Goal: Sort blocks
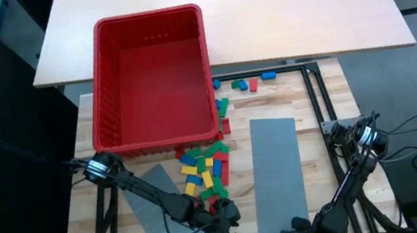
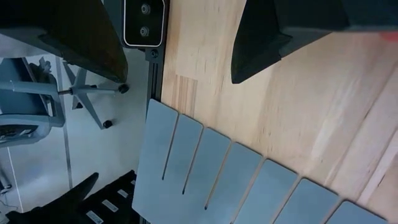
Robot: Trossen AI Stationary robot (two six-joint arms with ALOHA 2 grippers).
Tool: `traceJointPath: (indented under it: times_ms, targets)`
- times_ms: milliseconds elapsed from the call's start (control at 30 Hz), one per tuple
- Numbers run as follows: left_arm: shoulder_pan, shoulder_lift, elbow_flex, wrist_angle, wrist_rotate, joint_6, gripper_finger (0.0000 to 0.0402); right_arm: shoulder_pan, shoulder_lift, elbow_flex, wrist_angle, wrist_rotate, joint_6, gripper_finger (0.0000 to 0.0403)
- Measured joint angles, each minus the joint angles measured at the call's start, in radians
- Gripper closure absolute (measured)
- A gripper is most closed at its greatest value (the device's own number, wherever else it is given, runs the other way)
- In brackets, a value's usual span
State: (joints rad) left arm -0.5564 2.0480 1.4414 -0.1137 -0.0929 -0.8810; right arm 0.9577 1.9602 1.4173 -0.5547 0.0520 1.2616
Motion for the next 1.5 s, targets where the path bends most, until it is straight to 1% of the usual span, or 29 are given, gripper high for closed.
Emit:
traceJointPath:
  times_ms: [133,267,500,600,700,933,1067,1200,1367,1500]
  targets:
    - [0.000,0.000,0.000,0.000,0.000,0.000,0.0127,0.000,0.001,0.015,-0.064,0.000,-0.053,0.0153]
    - [0.000,0.000,0.000,0.000,-0.001,0.000,0.0127,-0.002,0.006,0.016,-0.077,-0.001,-0.070,0.0136]
    - [0.000,0.000,0.000,-0.002,-0.004,-0.001,0.0127,0.000,0.077,0.026,-0.080,-0.083,-0.104,0.0136]
    - [0.000,0.000,0.000,-0.012,-0.004,-0.006,0.0127,0.000,0.098,0.047,-0.081,-0.087,-0.118,0.0133]
    - [0.000,0.000,0.000,-0.018,-0.003,-0.010,0.0127,0.000,0.126,0.075,-0.080,-0.089,-0.120,0.0129]
    - [0.000,0.000,0.000,-0.023,-0.003,-0.011,0.0127,0.006,0.225,0.175,-0.114,-0.135,-0.148,0.0126]
    - [0.000,0.000,0.000,-0.023,-0.003,-0.011,0.0127,0.006,0.261,0.233,-0.189,-0.135,-0.162,0.0124]
    - [0.000,0.000,0.000,-0.024,-0.003,-0.011,0.0127,0.005,0.267,0.270,-0.263,-0.095,-0.174,0.0126]
    - [0.001,0.000,0.000,-0.024,-0.003,-0.011,0.0127,0.003,0.273,0.304,-0.299,-0.084,-0.170,0.0124]
    - [0.002,0.000,0.000,-0.024,-0.003,-0.011,0.0127,0.006,0.275,0.357,-0.336,-0.079,-0.173,0.0127]
